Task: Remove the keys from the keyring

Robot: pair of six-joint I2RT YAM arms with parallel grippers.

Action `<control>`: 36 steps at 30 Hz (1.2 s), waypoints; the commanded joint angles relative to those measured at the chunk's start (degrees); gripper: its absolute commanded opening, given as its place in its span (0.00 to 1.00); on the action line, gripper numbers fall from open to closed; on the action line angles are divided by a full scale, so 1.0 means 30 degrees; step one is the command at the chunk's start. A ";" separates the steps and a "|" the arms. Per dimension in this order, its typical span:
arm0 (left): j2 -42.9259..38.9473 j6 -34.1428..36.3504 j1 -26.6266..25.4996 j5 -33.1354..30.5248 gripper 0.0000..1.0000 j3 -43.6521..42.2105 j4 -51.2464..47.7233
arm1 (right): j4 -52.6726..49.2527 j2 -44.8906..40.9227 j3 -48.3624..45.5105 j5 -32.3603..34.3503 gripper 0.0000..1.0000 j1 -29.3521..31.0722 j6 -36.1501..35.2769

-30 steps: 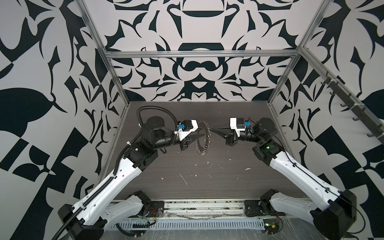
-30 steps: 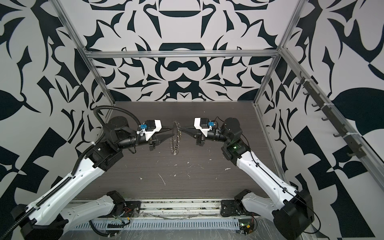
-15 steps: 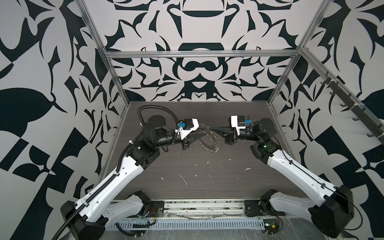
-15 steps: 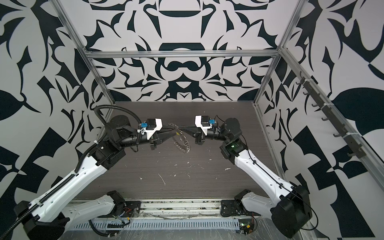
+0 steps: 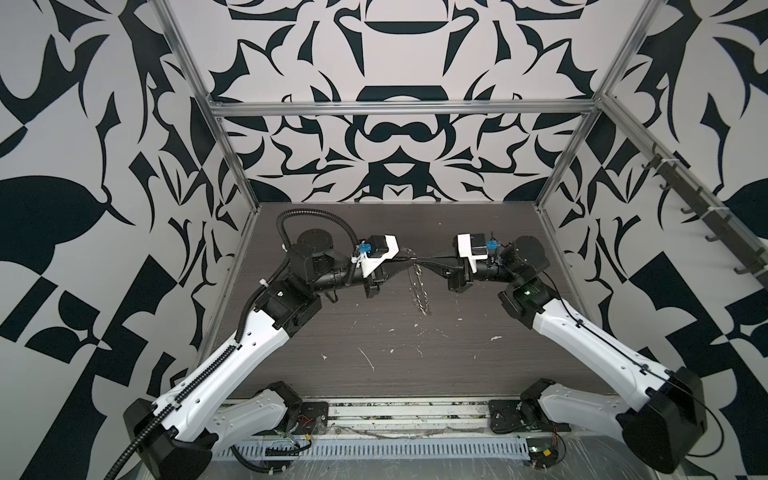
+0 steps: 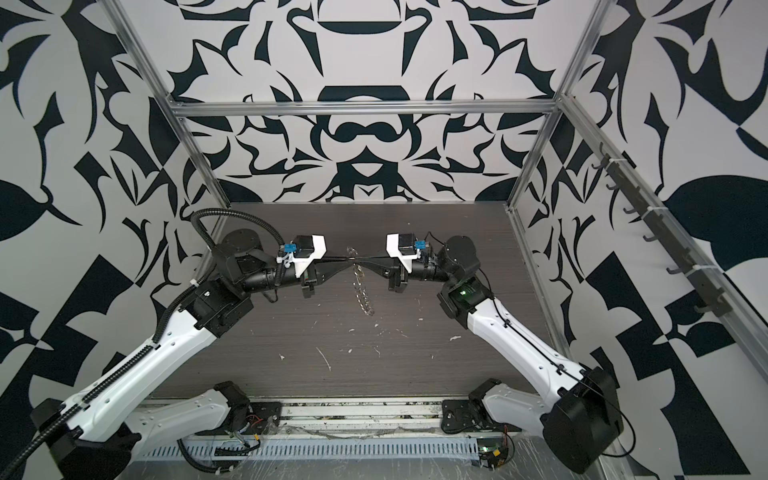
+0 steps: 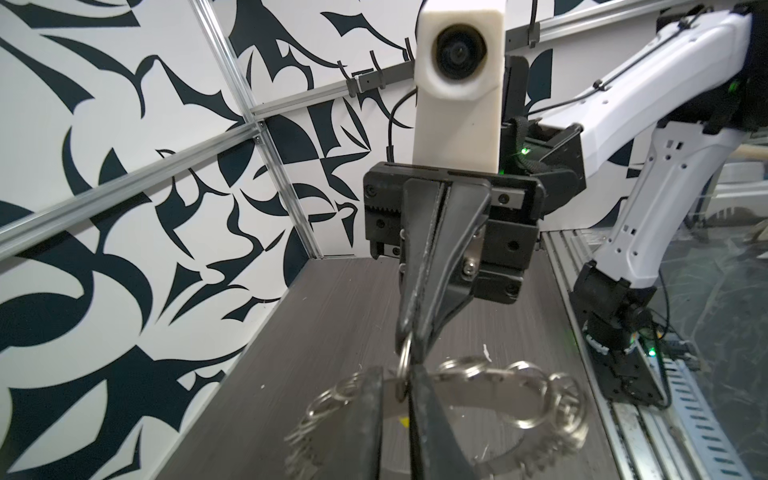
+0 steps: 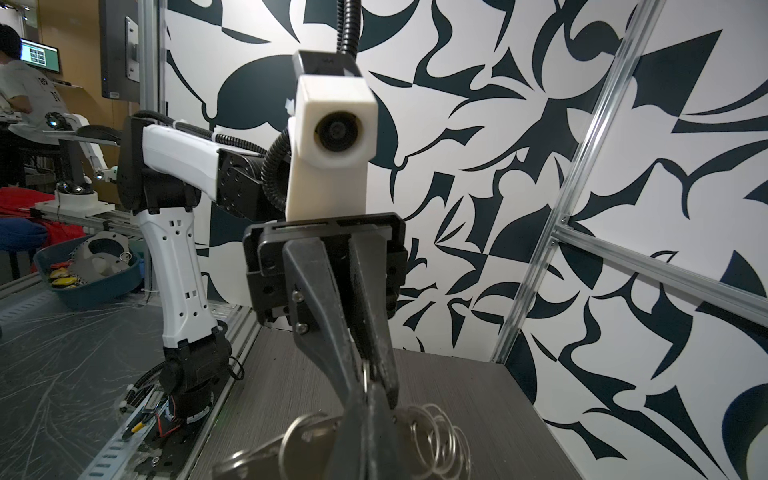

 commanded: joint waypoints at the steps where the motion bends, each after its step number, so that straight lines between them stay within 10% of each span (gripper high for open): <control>1: 0.0069 -0.0041 0.0073 -0.0039 0.10 0.0394 0.0382 | 0.0574 -0.0349 0.0483 -0.0304 0.00 0.0308 -0.0214; 8: 0.0144 0.2304 0.0073 -0.1385 0.00 0.1401 -0.2294 | -0.2527 -0.0679 0.0831 0.0189 0.00 0.0425 -0.1435; 12: 0.0530 0.3966 0.0073 -0.2773 0.00 0.2817 -0.5495 | -0.7709 -0.1393 0.2128 0.0942 0.26 0.0369 -0.4891; 18: 0.1545 0.5561 0.0044 -0.3884 0.00 0.4814 -0.9406 | -1.3307 -0.1254 0.4318 0.0854 0.27 0.0084 -0.8239; 36: 0.2600 0.6356 -0.0906 -0.4137 0.00 0.6152 -1.1853 | -1.4421 0.0769 0.5721 0.0075 0.24 0.0048 -0.9099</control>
